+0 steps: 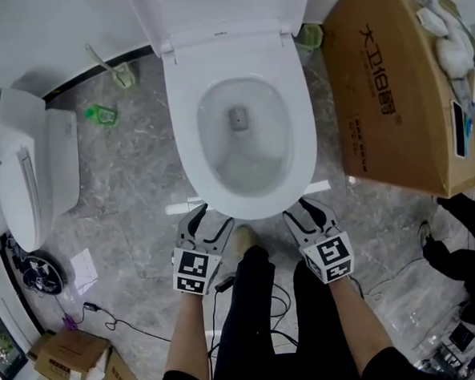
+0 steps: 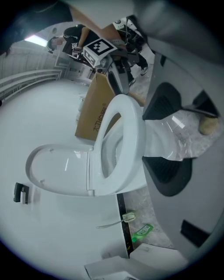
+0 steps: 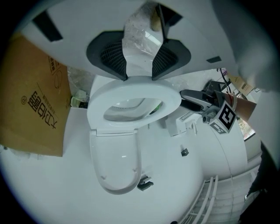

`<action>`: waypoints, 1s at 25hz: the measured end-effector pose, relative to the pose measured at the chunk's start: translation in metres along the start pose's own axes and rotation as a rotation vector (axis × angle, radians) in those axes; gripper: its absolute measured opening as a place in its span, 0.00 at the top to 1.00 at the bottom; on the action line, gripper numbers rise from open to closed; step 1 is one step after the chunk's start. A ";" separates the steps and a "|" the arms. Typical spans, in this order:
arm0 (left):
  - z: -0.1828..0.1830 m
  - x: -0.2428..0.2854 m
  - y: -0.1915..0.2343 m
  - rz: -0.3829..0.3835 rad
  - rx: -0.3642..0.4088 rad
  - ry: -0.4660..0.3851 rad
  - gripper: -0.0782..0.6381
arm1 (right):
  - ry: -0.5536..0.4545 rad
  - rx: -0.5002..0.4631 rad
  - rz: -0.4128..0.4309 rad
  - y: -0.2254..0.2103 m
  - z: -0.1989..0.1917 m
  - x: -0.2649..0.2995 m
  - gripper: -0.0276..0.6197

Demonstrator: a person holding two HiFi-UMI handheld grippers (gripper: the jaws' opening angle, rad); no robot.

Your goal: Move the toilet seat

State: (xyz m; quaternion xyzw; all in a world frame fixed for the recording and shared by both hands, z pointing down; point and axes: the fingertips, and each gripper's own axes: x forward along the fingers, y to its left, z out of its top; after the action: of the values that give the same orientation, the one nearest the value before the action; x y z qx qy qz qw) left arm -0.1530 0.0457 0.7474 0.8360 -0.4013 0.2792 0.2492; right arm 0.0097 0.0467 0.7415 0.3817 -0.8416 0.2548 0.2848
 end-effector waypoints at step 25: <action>0.128 -0.070 0.004 -0.067 -0.151 -0.127 0.52 | -0.188 0.054 -0.010 0.007 0.136 -0.071 0.68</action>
State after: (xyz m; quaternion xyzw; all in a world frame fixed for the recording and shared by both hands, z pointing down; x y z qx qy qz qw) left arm -0.1580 -0.0014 0.6094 0.8438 -0.4081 0.1859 0.2947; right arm 0.0046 -0.0018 0.5959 0.4154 -0.8557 0.2388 0.1955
